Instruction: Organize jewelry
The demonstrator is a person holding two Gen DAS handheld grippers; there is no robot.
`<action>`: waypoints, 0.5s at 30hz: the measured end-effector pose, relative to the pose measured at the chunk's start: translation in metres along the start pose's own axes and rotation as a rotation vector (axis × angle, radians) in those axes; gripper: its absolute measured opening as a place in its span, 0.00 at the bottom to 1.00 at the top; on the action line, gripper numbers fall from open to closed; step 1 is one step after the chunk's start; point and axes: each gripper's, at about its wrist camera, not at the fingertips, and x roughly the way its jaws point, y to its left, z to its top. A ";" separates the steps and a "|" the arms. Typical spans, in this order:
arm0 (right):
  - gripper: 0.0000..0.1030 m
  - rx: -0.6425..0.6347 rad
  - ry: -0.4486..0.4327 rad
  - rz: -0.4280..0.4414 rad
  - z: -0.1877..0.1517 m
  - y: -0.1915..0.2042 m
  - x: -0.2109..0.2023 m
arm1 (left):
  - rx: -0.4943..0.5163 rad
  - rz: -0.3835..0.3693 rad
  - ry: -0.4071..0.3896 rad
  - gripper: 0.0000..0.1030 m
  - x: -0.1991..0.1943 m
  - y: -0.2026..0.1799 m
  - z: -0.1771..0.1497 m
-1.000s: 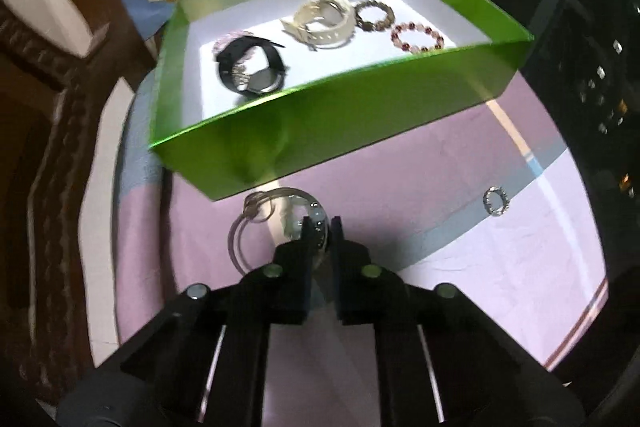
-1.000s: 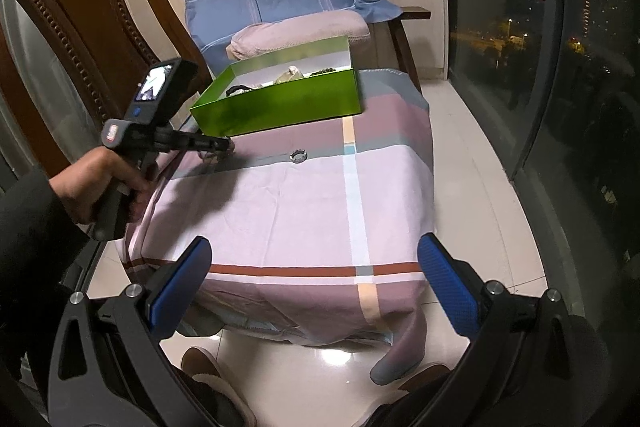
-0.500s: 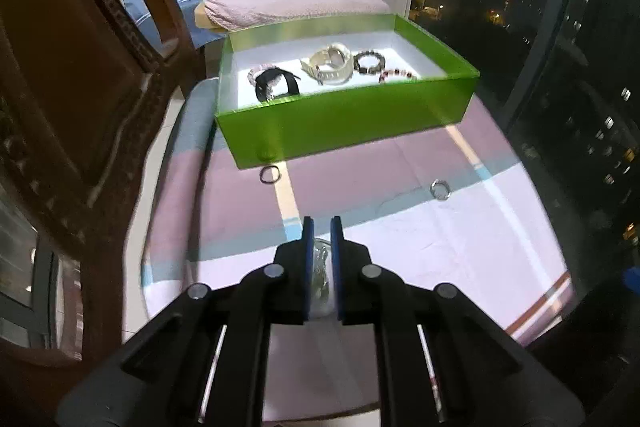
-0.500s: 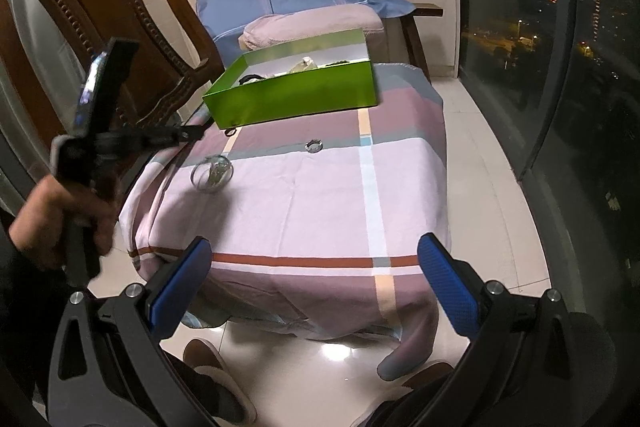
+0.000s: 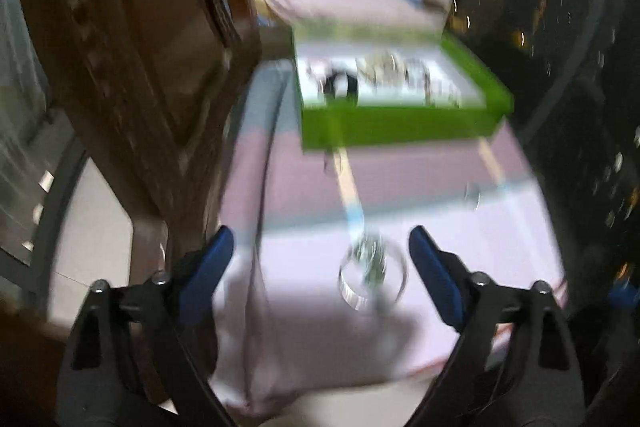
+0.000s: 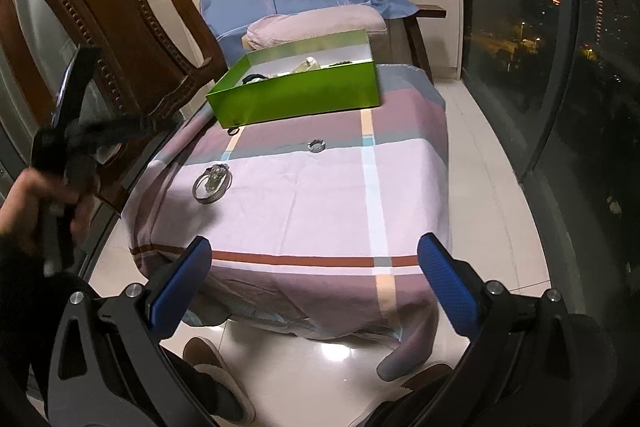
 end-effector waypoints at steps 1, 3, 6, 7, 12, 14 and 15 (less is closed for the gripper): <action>0.97 -0.003 0.003 0.003 0.000 0.001 0.001 | 0.025 -0.013 0.024 0.71 0.006 -0.007 -0.008; 0.97 -0.011 0.008 0.011 0.000 0.005 0.002 | 0.046 0.004 0.055 0.51 0.016 -0.015 -0.016; 0.97 -0.022 0.007 0.016 -0.001 0.009 0.000 | 0.045 0.023 0.103 0.39 0.035 -0.015 -0.027; 0.97 -0.024 0.006 0.016 -0.001 0.010 0.000 | 0.047 0.026 0.118 0.37 0.041 -0.015 -0.029; 0.97 -0.012 0.006 0.013 -0.001 0.007 -0.001 | 0.056 0.002 0.147 0.03 0.061 -0.013 -0.025; 0.97 -0.009 0.002 0.014 -0.001 0.006 -0.002 | 0.073 -0.005 0.122 0.03 0.055 -0.017 -0.020; 0.97 -0.011 0.000 0.015 -0.001 0.006 -0.002 | 0.078 0.005 0.099 0.03 0.048 -0.018 -0.017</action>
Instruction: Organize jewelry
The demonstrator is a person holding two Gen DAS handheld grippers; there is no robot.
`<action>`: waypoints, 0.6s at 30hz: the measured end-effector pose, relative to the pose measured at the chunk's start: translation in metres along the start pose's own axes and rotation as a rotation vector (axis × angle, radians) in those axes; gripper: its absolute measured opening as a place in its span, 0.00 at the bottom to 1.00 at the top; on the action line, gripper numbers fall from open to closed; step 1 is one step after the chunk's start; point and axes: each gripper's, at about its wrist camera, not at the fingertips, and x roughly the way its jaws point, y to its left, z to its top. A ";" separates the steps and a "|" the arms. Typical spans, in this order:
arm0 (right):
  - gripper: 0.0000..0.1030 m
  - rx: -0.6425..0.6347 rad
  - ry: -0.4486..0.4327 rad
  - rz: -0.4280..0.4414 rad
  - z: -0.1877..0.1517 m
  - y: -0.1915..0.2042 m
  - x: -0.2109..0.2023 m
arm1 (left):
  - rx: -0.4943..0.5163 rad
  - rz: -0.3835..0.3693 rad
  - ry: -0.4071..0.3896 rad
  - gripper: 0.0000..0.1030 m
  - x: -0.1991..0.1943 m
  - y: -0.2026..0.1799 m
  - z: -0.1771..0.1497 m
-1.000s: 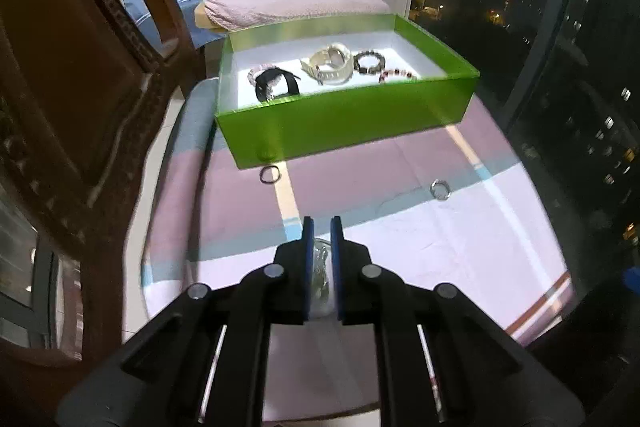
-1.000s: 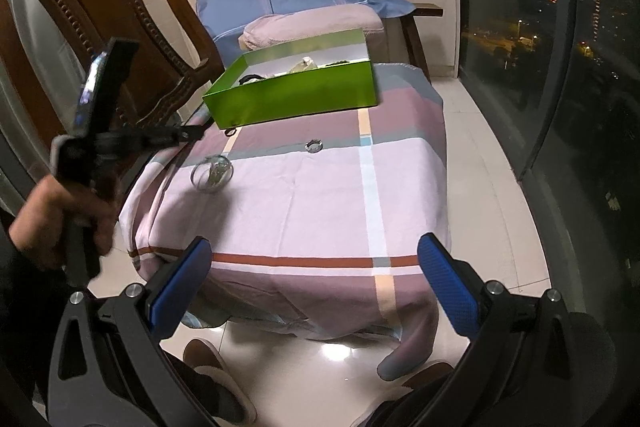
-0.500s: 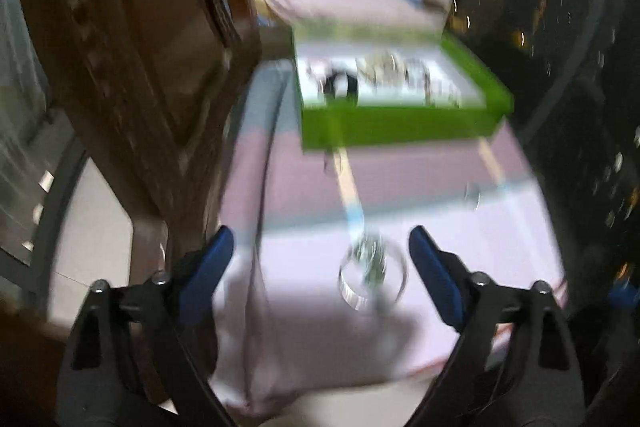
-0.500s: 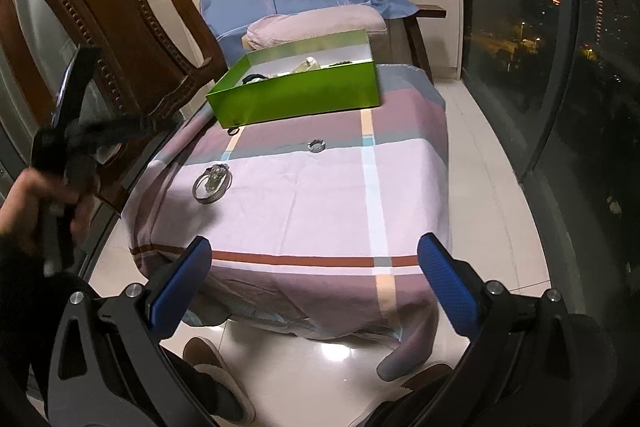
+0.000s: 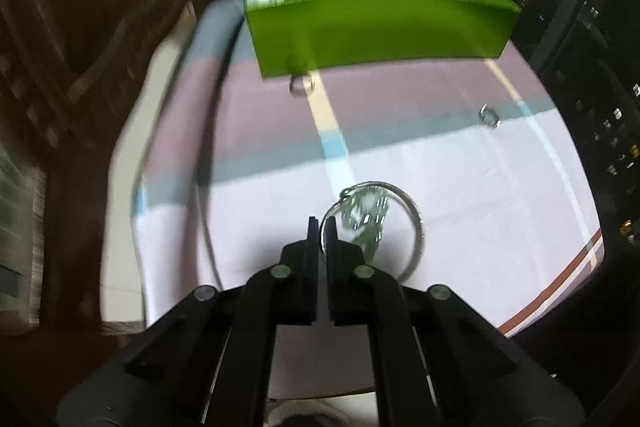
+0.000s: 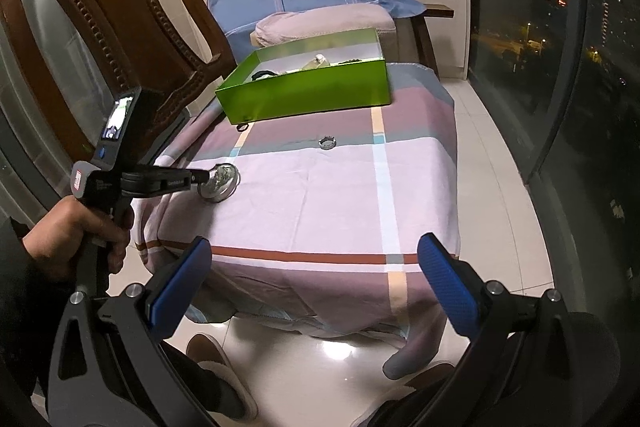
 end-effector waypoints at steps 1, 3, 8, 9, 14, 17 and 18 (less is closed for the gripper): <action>0.97 -0.002 -0.002 0.001 0.000 0.000 0.000 | -0.006 -0.005 -0.031 0.03 -0.011 0.000 0.004; 0.97 -0.004 -0.004 0.001 -0.001 0.000 -0.001 | -0.030 -0.045 -0.074 0.03 -0.026 0.001 0.012; 0.97 -0.004 0.007 0.008 -0.002 0.001 0.001 | -0.089 -0.091 -0.104 0.04 -0.025 0.001 0.054; 0.97 -0.006 0.004 0.009 -0.002 0.002 0.000 | -0.090 -0.089 -0.091 0.04 -0.015 -0.003 0.061; 0.97 -0.011 -0.002 0.003 -0.001 0.002 -0.003 | -0.102 -0.046 0.017 0.08 0.050 -0.010 0.075; 0.97 -0.009 -0.003 0.000 -0.001 0.000 -0.004 | -0.124 -0.046 0.019 0.40 0.057 -0.007 0.067; 0.97 -0.011 -0.005 0.000 0.000 0.000 -0.005 | -0.124 -0.036 0.012 0.65 0.050 -0.007 0.063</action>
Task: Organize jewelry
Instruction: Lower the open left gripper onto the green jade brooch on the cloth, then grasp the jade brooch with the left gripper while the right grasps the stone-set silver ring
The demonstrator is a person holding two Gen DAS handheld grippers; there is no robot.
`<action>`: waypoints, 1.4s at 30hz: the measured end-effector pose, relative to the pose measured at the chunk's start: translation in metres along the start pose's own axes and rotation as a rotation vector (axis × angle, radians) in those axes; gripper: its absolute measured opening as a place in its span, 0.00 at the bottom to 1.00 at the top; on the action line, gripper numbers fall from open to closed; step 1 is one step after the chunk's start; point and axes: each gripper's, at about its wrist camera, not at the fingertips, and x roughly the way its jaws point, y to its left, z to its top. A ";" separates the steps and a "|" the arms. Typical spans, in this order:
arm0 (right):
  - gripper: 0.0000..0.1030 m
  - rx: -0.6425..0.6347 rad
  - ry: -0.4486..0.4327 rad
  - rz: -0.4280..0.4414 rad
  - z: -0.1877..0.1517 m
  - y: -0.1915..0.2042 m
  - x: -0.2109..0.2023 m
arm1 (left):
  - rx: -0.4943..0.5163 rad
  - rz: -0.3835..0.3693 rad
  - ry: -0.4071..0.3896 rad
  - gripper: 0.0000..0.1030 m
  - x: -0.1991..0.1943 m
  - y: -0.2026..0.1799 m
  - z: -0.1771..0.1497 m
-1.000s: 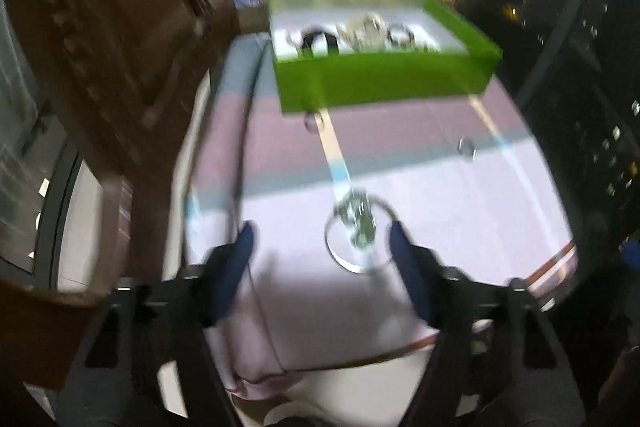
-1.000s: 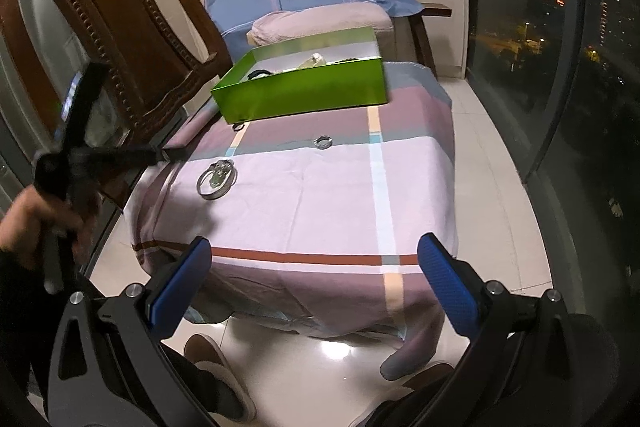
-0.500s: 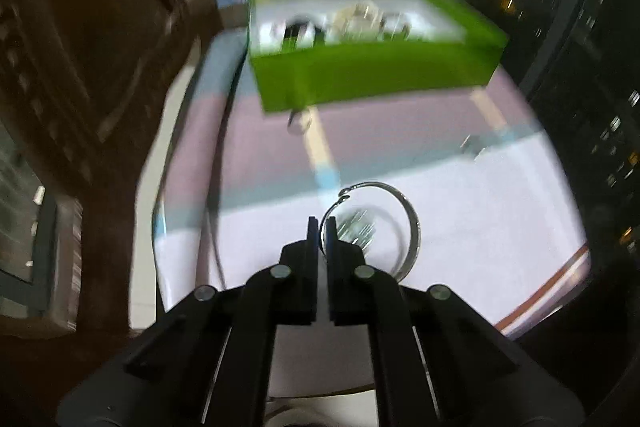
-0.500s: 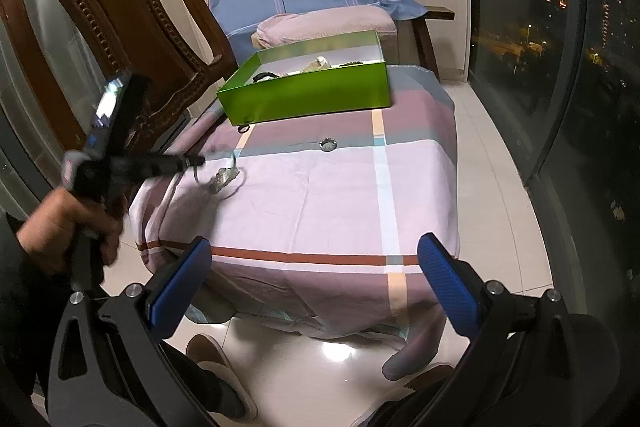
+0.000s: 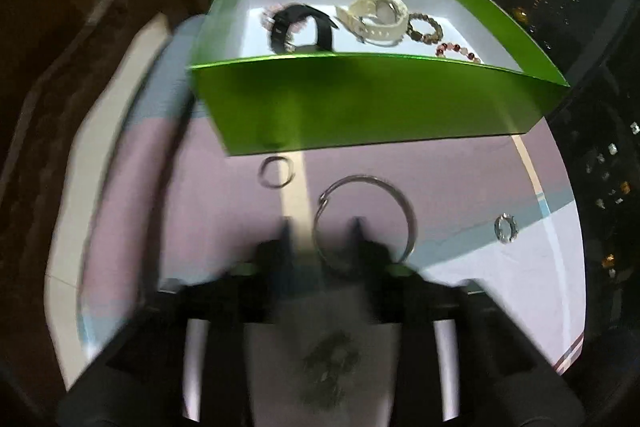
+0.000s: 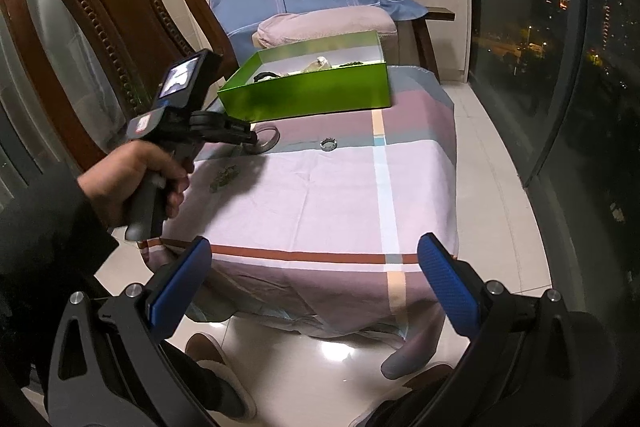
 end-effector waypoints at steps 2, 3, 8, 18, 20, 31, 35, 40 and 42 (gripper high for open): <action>0.97 -0.003 -0.015 -0.003 0.002 0.000 -0.002 | 0.001 0.005 -0.070 0.81 -0.037 -0.003 -0.011; 0.97 -0.002 -0.024 -0.005 0.004 0.000 -0.004 | -0.002 0.006 -0.141 0.87 -0.067 -0.005 -0.020; 0.97 -0.038 -0.081 -0.011 0.015 0.007 -0.013 | -0.044 0.024 -0.373 0.96 -0.172 0.003 -0.069; 0.97 -0.090 -0.110 -0.046 0.021 0.021 -0.010 | -0.019 0.059 -0.329 0.95 -0.159 -0.021 -0.132; 0.97 -0.086 -0.092 -0.051 0.020 0.019 -0.003 | -0.006 0.056 -0.298 0.92 -0.144 -0.024 -0.131; 0.97 -0.085 -0.086 -0.082 0.043 0.008 0.025 | 0.031 0.076 -0.149 0.59 -0.057 -0.031 -0.084; 0.97 -0.088 -0.070 -0.104 0.054 0.002 0.043 | 0.010 0.081 -0.081 0.46 -0.027 -0.027 -0.085; 0.97 -0.107 -0.064 -0.111 0.062 0.002 0.060 | 0.010 0.045 -0.071 0.09 -0.030 -0.021 -0.082; 0.97 -0.122 -0.060 -0.114 0.065 0.003 0.070 | 0.016 0.020 -0.103 0.07 -0.048 -0.021 -0.084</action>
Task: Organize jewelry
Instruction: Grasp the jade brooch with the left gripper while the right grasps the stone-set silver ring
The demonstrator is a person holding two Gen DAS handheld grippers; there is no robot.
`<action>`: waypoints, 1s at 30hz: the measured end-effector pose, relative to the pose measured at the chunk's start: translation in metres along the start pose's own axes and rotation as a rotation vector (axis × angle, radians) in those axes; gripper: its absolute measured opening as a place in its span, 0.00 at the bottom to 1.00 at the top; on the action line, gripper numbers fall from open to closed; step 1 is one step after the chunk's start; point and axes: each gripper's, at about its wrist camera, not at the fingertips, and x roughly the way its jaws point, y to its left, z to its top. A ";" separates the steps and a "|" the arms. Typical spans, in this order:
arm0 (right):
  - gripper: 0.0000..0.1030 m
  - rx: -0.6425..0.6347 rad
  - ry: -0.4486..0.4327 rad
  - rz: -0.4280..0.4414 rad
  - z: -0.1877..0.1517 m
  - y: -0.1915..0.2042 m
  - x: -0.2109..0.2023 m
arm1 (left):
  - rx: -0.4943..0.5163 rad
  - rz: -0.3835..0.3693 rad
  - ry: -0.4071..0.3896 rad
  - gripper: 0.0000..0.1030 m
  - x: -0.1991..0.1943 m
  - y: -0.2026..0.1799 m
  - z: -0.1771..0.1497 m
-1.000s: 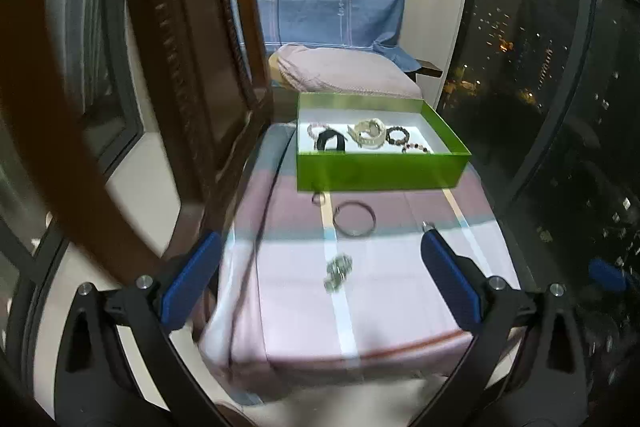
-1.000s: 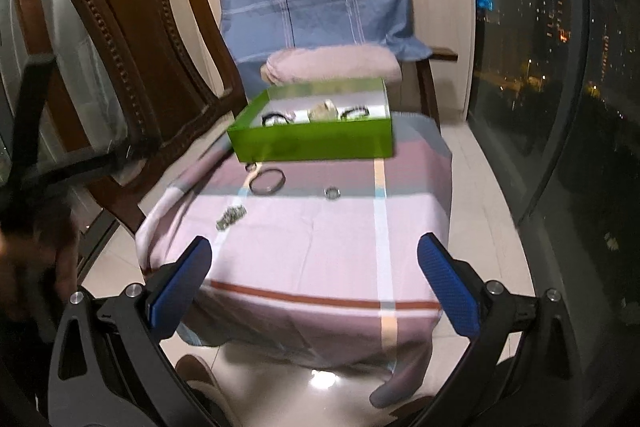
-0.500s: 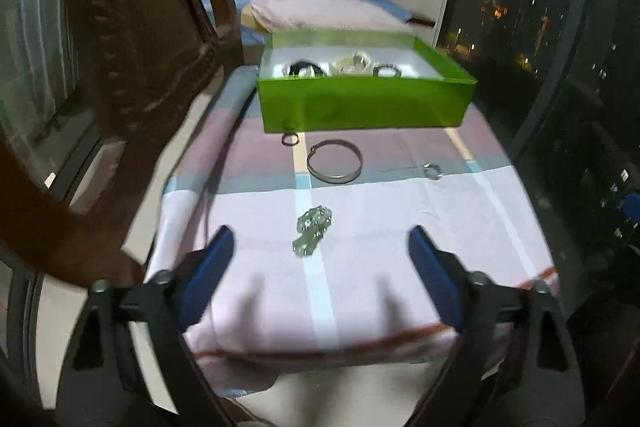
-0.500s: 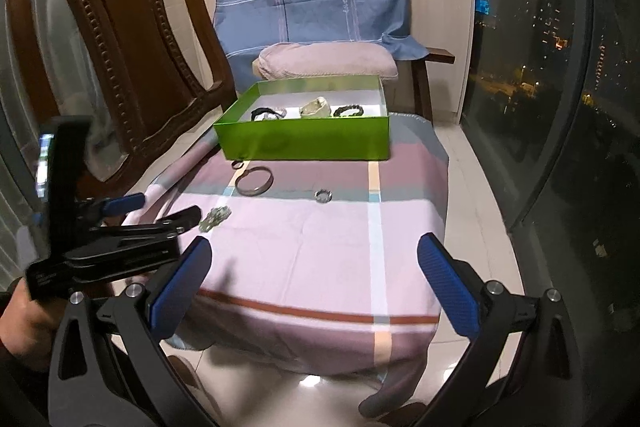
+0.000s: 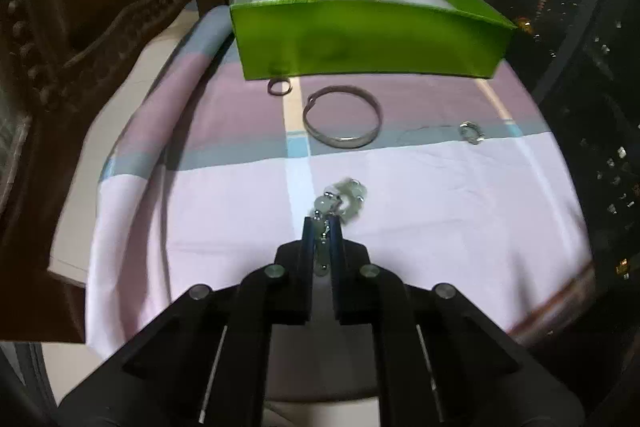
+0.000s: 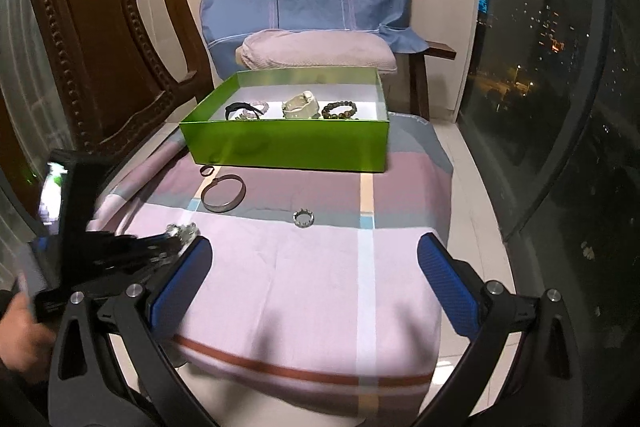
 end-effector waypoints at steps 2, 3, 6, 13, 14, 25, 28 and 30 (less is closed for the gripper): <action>0.97 -0.010 0.012 -0.004 0.002 0.001 0.012 | 0.004 -0.016 -0.081 0.07 -0.034 0.001 -0.001; 0.97 -0.011 0.018 -0.003 0.003 0.000 0.020 | 0.010 -0.026 -0.120 0.07 -0.054 0.001 -0.001; 0.94 -0.027 0.045 0.001 0.007 0.002 0.048 | 0.017 -0.052 -0.200 0.07 -0.103 0.007 -0.003; 0.62 -0.040 0.178 -0.004 0.015 0.014 0.121 | -0.024 -0.060 -0.259 0.07 -0.160 0.023 -0.015; 0.56 -0.044 0.197 -0.010 0.015 0.016 0.128 | -0.031 -0.057 -0.264 0.08 -0.162 0.025 -0.015; 0.20 -0.003 0.161 0.039 0.019 0.019 0.096 | -0.034 -0.063 -0.276 0.08 -0.165 0.023 -0.009; 0.20 0.046 0.054 0.051 0.031 0.013 0.029 | -0.028 -0.070 -0.287 0.08 -0.166 0.016 0.001; 0.20 0.064 -0.045 0.058 0.040 0.010 -0.031 | -0.020 -0.080 -0.306 0.08 -0.173 0.009 0.010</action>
